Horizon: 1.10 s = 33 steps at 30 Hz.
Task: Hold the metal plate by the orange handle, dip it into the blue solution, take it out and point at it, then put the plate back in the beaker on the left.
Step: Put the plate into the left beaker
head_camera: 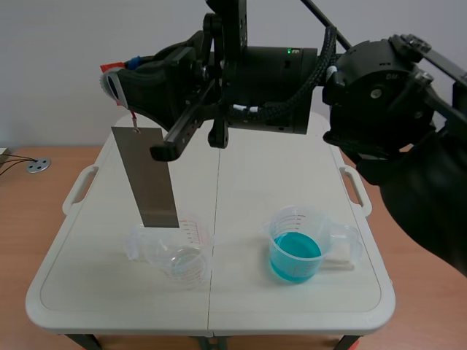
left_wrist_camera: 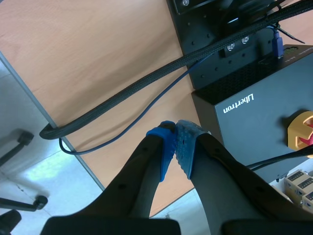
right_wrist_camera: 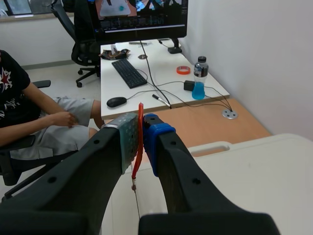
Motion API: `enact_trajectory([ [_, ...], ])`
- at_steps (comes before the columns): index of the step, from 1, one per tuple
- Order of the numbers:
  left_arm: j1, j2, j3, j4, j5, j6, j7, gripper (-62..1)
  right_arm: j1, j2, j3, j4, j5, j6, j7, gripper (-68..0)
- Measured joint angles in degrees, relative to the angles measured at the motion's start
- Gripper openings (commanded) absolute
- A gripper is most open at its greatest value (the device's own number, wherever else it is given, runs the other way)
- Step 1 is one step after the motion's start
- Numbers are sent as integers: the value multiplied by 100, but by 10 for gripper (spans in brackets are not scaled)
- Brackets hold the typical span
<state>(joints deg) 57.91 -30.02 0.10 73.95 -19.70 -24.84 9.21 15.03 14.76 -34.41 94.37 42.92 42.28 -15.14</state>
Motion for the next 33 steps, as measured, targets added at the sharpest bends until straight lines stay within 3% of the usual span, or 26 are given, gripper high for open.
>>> enact_trajectory([
  [7, -192, -2, 0, 0, 15, 22, 149, -594, 0, 0, 0, -339, 0, 0, 0, -662],
  [10, -205, -2, 0, 0, 177, 24, 168, -594, 0, -39, 0, -522, 0, 0, 0, -662],
  [33, -205, 0, 0, 0, 164, 24, 164, -594, -13, -286, -391, -1606, 0, -92, 0, -662],
])
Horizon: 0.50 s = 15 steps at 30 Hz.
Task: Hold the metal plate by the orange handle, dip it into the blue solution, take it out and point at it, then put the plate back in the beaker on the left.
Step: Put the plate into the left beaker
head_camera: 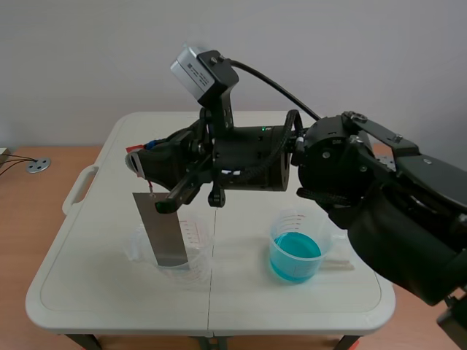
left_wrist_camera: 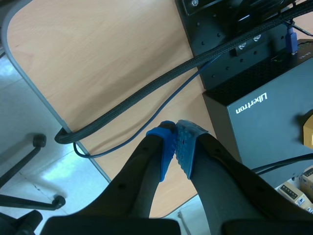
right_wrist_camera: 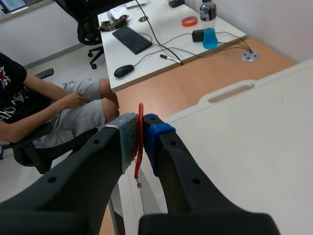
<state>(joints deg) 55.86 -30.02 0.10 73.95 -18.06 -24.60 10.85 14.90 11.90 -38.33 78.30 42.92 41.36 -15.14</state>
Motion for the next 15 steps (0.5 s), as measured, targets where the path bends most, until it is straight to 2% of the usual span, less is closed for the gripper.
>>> enact_trajectory([
  [7, 0, 0, 0, 0, 0, 0, 2, -594, -2, -76, -94, -424, -2, -2, -2, -662],
  [15, 0, 0, 0, 0, 0, 0, 0, -594, -4, -94, -160, -457, -2, 0, 0, -662],
])
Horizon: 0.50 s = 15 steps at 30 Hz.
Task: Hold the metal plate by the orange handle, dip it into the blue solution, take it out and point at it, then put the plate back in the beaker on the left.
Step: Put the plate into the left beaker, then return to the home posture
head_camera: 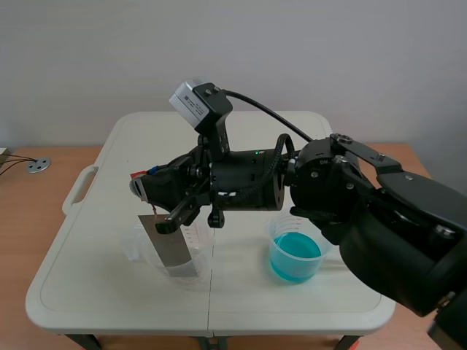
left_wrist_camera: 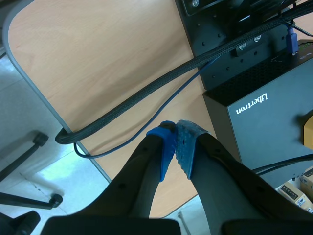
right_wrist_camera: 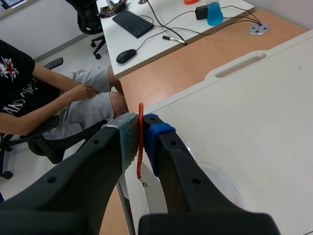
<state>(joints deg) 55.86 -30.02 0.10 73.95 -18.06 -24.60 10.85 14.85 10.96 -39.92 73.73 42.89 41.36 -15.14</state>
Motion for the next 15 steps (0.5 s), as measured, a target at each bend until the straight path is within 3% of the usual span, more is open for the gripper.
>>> enact_trajectory([
  [4, 0, 0, 0, 0, 0, 0, 0, -594, -22, 0, 0, 2, -120, 0, 11, -658],
  [10, 0, 0, 0, 0, 0, 0, 0, -594, -31, 2, 0, 2, -155, 0, 17, -527],
  [15, 0, 0, 0, 0, 0, 0, 0, -594, -31, 17, 9, 2, -155, 0, 15, -515],
])
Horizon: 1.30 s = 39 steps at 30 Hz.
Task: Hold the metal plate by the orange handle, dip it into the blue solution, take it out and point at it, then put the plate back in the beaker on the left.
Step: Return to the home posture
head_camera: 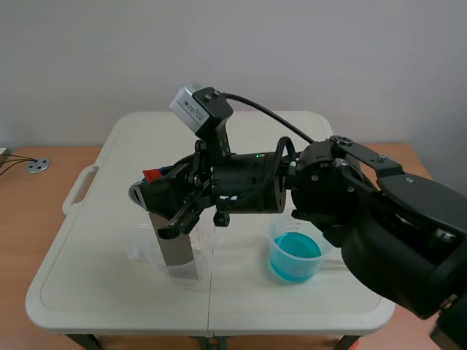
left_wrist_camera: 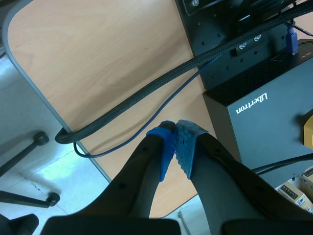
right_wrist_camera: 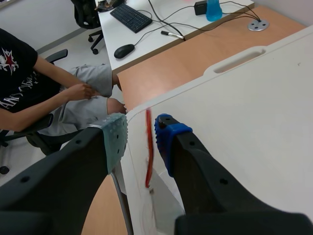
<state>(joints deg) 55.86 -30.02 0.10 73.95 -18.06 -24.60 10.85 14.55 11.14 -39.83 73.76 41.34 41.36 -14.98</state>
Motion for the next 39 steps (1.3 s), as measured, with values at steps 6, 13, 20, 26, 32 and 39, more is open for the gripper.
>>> enact_trajectory([
  [6, 0, 0, 0, 0, 0, 0, 0, -594, 0, 0, 251, 0, 0, 0, -11, -349],
  [13, 0, 0, 0, 0, 0, 0, 0, -592, 0, 0, 673, 0, 0, 0, -11, -172],
  [20, 0, 0, 0, 0, 157, -2, 2, -107, 0, -2, 977, 0, -201, -302, -11, -11],
  [26, 0, 0, 0, 0, 155, 0, 2, 14, 0, 57, 1088, 4, -450, -293, 44, -12],
  [32, -2, 0, 0, 0, 153, 0, -17, 14, -15, 612, 1086, 330, -450, -494, 361, -12],
  [39, -4, 2, -2, -4, 131, -2, -625, 14, -586, 1309, 1193, 1235, -437, -785, 826, -12],
])
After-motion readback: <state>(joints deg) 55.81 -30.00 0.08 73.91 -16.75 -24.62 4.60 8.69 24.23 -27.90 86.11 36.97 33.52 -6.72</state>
